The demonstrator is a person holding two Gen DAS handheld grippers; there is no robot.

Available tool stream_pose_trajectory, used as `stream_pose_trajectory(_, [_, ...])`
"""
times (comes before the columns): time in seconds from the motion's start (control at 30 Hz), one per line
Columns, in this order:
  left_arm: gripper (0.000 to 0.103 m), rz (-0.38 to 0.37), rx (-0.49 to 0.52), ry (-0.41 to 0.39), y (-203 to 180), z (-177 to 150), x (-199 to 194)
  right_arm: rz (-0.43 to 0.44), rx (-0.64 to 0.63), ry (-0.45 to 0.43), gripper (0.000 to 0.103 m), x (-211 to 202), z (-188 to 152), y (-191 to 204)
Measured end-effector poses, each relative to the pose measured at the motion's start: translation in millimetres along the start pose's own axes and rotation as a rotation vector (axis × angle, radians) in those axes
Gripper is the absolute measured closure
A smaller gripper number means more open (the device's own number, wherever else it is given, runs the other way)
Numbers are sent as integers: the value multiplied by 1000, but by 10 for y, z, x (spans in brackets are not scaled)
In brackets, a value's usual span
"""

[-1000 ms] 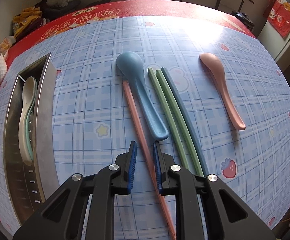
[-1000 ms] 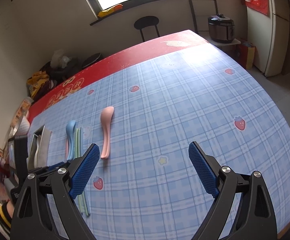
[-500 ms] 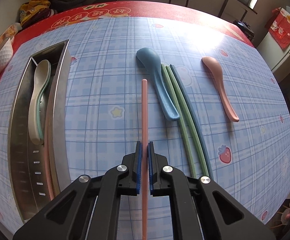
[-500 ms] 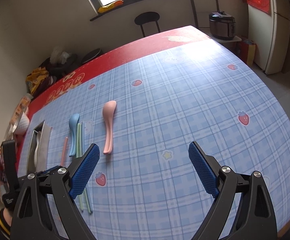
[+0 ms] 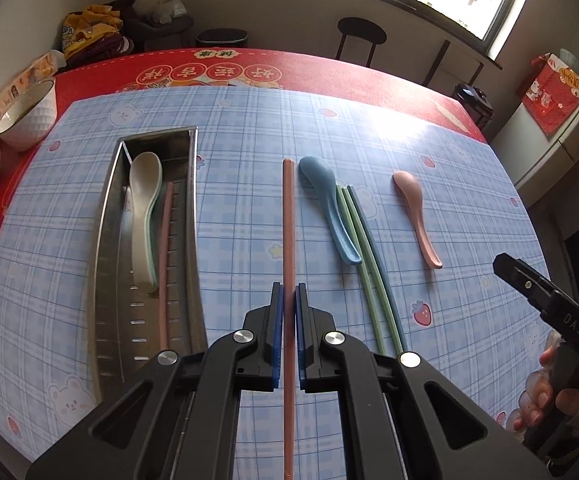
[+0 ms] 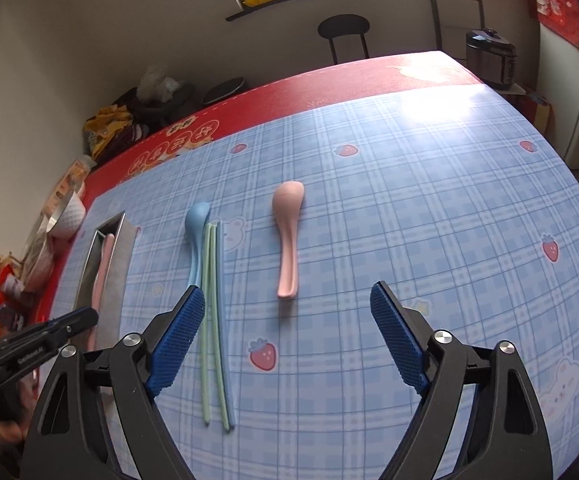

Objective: Organize utensils
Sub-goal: 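Carry the pink chopstick into the tray with the left gripper while the right gripper grasps the blue spoon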

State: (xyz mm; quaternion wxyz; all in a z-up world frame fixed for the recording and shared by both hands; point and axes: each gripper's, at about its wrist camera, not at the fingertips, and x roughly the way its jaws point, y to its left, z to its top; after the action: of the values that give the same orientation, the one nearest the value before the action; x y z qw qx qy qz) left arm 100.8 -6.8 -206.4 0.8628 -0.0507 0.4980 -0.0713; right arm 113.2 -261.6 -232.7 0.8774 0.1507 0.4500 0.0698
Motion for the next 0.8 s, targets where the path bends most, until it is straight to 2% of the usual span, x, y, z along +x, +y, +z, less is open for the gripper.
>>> stream_pose_trajectory(0.2, [97,5,-43,-46,311,31,-218,25,-75,28,37,192,1,362])
stream_pose_trajectory(0.47, [97,-18,-110,-64,766,37,-341,52,-219,49,64,525,30,873])
stream_pose_trajectory(0.63, [97,-47,-132,-80,948,47,-369,26,-290,70,70,836,135,1082])
stream_pose_trajectory(0.8, [97,-58,-123,-104,1079,72,-420,-18,-333,98,71,1163,252,1235])
